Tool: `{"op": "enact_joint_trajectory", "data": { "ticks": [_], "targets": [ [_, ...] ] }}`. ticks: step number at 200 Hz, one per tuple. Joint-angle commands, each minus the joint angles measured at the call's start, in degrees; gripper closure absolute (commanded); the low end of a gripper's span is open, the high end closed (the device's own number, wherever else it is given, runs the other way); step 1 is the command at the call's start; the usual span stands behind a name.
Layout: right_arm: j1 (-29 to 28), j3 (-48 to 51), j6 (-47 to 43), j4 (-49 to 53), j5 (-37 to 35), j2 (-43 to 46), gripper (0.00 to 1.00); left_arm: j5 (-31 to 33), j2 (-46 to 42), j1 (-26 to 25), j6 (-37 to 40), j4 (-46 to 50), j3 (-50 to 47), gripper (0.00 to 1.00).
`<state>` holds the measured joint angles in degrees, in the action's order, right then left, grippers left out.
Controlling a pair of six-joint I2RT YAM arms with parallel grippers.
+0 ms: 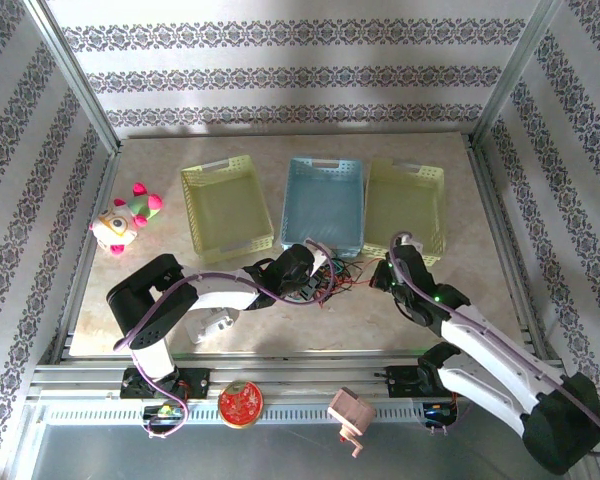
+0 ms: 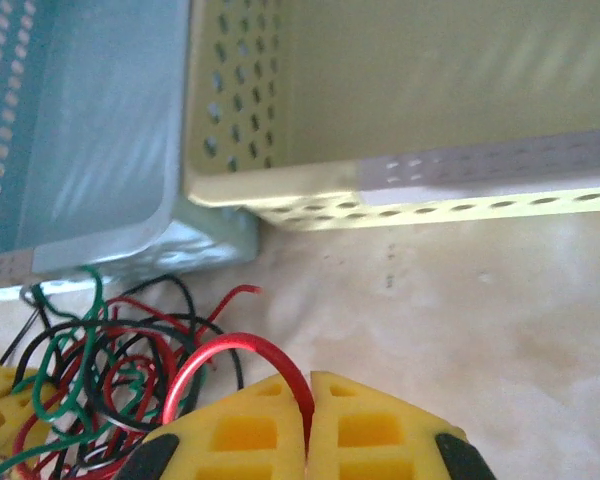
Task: Untangle the cables
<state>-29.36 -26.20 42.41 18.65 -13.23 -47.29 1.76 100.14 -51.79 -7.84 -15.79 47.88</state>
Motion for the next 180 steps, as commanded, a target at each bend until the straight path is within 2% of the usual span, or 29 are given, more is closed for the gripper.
{"op": "enact_joint_trajectory", "data": {
  "ticks": [1, 58, 135, 159, 180],
  "targets": [
    [0.7, -0.7, 3.8, 3.6, -10.1, 3.9, 1.0, 1.1, 1.5, -0.8, 1.0, 6.5, -0.4, 1.0],
    [1.8, -7.6, 3.1, 11.3, -22.8, 12.6, 1.0, 1.1, 1.8, -0.8, 1.3, 7.0, -0.6, 1.0],
    [4.3, -17.2, -6.6, 7.6, -31.4, 16.3, 1.0, 1.3, 2.3, -0.8, 1.7, 7.4, -0.4, 1.0],
    [6.8, -19.3, -12.3, 2.2, -32.1, 16.0, 1.0, 1.7, 2.3, -0.8, 1.7, 7.7, -0.6, 1.0],
    [12.0, -21.6, -16.3, -3.2, -26.8, 14.1, 1.0, 2.0, 2.3, -0.8, 1.8, 7.8, -0.8, 1.0]
  ]
}}
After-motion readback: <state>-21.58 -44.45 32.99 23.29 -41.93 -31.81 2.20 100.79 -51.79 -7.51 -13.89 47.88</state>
